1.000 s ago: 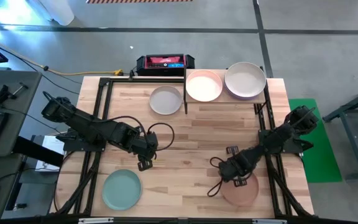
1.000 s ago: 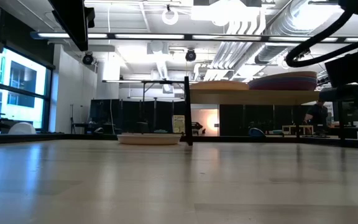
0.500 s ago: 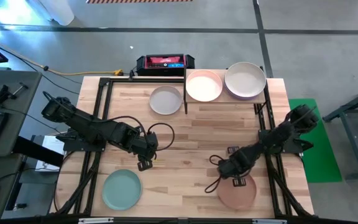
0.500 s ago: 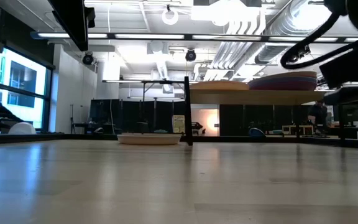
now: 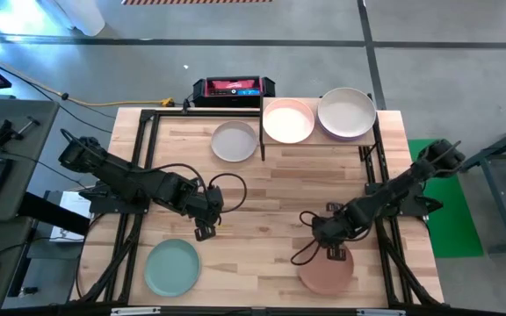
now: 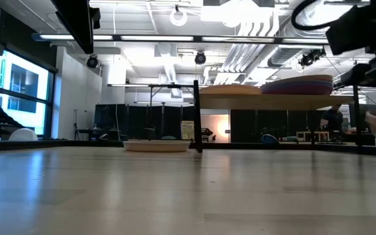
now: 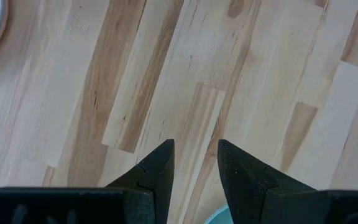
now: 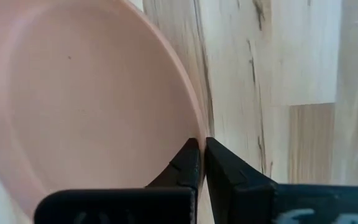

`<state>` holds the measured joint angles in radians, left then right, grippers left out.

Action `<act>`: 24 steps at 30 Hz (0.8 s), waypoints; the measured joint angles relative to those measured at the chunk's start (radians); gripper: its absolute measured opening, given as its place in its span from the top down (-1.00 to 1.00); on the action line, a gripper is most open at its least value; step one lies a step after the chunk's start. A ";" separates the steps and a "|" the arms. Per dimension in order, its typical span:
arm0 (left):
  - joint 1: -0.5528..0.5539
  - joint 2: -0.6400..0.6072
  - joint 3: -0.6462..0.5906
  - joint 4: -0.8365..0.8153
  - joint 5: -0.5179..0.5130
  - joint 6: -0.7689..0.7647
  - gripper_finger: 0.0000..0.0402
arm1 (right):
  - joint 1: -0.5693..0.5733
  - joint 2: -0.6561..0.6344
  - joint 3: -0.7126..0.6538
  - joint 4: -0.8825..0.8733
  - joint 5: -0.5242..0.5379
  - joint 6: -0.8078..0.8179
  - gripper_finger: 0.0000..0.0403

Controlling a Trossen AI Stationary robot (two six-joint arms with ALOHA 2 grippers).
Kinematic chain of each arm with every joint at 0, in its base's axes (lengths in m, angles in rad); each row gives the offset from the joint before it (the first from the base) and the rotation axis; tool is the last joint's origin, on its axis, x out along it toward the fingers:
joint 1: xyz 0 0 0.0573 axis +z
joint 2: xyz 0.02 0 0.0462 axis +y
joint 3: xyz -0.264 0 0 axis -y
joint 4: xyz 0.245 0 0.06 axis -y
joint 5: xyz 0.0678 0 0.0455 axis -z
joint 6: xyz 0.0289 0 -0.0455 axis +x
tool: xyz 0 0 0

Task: Place and stack plates onto a shelf
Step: Stack the orange plate on top of the peach plate on the shelf

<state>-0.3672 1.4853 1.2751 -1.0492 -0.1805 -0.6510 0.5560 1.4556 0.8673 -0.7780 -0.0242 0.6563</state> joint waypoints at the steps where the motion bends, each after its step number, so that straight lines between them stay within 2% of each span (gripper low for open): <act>1: 0.000 0.000 0.000 0.000 -0.002 0.000 0.45 | 0.000 -0.009 0.000 0.000 0.004 0.009 1.00; 24: 0.023 0.000 0.000 0.000 -0.051 0.000 0.45 | -0.010 -0.130 0.001 0.054 0.049 0.179 1.00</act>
<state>-0.3438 1.4853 1.2751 -1.0490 -0.2314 -0.6506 0.5462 1.3254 0.8680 -0.7235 0.0246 0.8355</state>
